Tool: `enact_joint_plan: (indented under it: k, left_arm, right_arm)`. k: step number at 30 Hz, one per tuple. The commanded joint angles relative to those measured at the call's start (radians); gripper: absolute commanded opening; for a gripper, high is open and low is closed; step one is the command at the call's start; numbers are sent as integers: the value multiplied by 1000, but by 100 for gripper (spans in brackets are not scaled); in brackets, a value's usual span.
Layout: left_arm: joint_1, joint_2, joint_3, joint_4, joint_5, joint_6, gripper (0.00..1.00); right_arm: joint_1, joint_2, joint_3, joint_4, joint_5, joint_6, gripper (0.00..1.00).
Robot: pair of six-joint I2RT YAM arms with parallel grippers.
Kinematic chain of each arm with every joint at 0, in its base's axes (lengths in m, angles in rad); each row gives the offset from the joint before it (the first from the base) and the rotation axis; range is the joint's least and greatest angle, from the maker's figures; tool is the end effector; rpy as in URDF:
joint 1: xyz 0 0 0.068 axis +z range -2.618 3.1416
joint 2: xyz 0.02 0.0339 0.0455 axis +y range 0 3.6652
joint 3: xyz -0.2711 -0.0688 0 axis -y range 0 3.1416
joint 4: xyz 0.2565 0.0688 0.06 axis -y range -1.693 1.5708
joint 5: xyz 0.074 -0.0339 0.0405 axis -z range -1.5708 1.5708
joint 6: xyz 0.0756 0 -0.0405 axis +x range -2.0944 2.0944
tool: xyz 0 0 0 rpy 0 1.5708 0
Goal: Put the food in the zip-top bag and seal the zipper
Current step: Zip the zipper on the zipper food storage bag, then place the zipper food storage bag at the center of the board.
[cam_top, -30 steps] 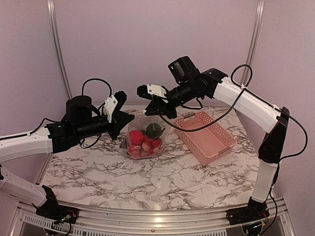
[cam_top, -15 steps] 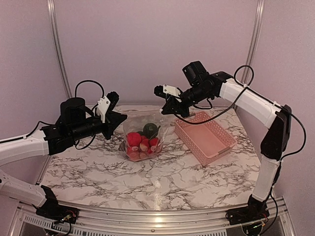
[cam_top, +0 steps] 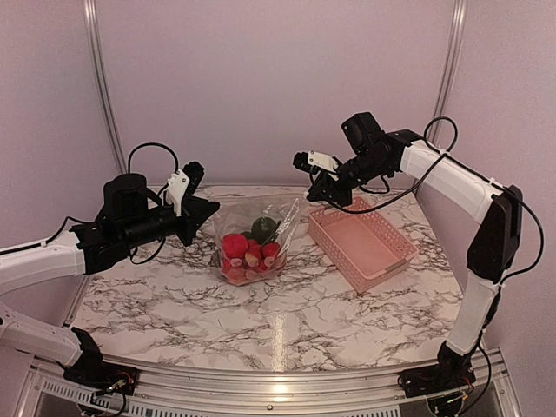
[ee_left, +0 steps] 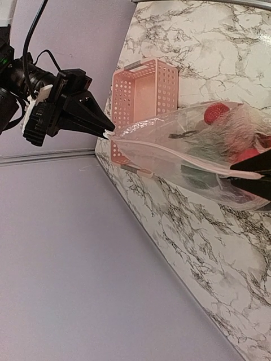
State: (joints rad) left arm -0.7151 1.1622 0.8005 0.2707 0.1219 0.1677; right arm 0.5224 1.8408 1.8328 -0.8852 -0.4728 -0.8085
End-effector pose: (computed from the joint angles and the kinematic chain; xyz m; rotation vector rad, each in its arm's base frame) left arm 0.2370 -0.2180 0.3141 0.8044 1.4828 -0.5146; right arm 0.3623 0.2483 0.3226 -1.6240 1.7428 0.4467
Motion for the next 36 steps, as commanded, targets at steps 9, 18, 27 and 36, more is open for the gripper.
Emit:
enact_joint_plan:
  k: [9, 18, 27, 36]
  left_arm:
    - [47, -20, -36, 65, -3, -31, 0]
    - [104, 201, 123, 119, 59, -20, 0]
    - [112, 188, 186, 86, 115, -19, 0]
    - [93, 32, -49, -29, 193, -160, 39]
  right_arm:
    - [-36, -21, -7, -25, 100, 5, 0]
    - [-36, 95, 181, 52, 112, 72, 0]
    - [-27, 44, 172, 39, 14, 104, 3]
    - [107, -188, -287, 45, -8, 51, 32]
